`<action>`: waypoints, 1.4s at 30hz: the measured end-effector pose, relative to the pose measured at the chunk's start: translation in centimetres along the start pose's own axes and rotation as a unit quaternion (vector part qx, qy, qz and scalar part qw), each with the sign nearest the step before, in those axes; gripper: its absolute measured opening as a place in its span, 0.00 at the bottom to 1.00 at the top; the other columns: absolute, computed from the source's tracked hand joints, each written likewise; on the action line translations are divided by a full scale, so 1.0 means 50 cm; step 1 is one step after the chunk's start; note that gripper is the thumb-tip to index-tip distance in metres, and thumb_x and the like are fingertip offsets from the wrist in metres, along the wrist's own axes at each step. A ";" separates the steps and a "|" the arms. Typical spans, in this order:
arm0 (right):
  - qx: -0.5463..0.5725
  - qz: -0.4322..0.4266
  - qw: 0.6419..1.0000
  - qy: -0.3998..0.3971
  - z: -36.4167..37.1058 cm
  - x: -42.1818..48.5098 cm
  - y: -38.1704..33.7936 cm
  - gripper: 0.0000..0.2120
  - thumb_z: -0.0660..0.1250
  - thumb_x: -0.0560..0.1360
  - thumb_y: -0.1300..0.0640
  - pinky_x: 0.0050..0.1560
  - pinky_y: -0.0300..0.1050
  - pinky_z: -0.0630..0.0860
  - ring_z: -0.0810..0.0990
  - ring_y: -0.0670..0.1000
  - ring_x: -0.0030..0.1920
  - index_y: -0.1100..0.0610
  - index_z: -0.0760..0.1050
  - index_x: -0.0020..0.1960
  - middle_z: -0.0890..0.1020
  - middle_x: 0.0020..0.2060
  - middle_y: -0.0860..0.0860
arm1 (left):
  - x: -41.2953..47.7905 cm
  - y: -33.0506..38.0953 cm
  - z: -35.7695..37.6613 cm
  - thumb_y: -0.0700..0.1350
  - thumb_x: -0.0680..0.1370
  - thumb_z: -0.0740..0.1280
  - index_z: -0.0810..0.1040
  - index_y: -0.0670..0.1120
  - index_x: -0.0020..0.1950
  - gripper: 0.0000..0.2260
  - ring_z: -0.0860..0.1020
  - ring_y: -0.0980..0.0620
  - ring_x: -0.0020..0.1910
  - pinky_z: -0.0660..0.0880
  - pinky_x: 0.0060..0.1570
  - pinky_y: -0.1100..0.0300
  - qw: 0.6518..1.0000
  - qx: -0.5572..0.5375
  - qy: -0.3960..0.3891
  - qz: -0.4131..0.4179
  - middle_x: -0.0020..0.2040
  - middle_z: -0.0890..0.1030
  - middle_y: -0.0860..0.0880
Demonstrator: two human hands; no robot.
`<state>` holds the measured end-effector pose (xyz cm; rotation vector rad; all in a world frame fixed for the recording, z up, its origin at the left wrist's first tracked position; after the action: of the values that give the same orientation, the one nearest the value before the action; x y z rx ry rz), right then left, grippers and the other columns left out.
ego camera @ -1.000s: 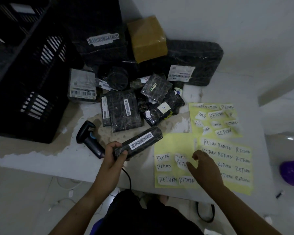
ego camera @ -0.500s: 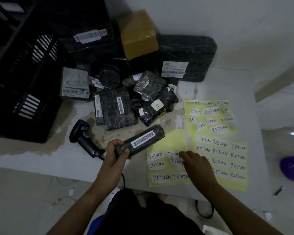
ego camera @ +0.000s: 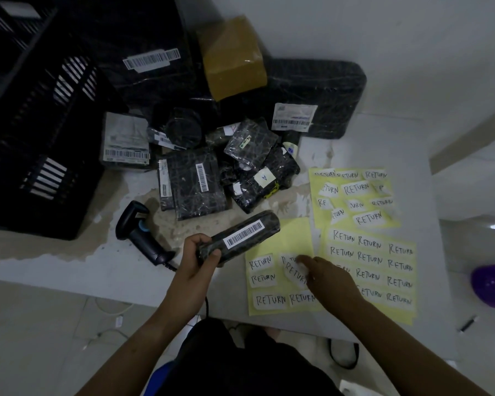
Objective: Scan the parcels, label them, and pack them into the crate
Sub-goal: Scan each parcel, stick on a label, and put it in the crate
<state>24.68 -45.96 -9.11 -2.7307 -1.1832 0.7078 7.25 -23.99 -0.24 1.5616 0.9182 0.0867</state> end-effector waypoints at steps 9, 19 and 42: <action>0.222 0.054 0.971 -0.064 -0.057 -0.010 0.007 0.15 0.64 0.78 0.57 0.37 0.39 0.72 0.78 0.45 0.37 0.51 0.75 0.64 0.81 0.43 0.47 | 0.004 0.003 0.011 0.47 0.84 0.61 0.69 0.54 0.59 0.05 0.79 0.62 0.50 0.75 0.53 0.54 1.000 0.016 -0.016 0.005 0.51 0.80 0.64; 0.318 0.001 0.944 0.091 -0.202 -0.047 -0.044 0.06 0.66 0.79 0.54 0.39 0.38 0.69 0.76 0.44 0.39 0.47 0.73 0.43 0.76 0.42 0.43 | 0.005 0.029 0.016 0.64 0.79 0.55 0.73 0.50 0.56 0.20 0.75 0.55 0.37 0.72 0.45 0.57 1.000 -0.008 0.002 -0.022 0.39 0.78 0.49; 0.002 -0.213 0.969 0.128 -0.300 -0.016 -0.235 0.11 0.61 0.78 0.46 0.36 0.45 0.69 0.75 0.50 0.37 0.51 0.76 0.43 0.73 0.36 0.46 | -0.004 0.086 0.036 0.61 0.78 0.64 0.77 0.53 0.52 0.13 0.70 0.50 0.33 0.68 0.37 0.56 0.990 -0.105 -0.083 -0.032 0.38 0.73 0.46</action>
<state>22.99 -36.73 7.49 -2.3433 -1.6137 0.2932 10.21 -25.22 3.14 1.3233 0.7992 0.0066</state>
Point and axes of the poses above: each hand's wrist, its own x-axis towards the middle knuckle, its own z-axis out of the palm, y = z × x, the point moved 4 cm from there along x, towards the middle knuckle
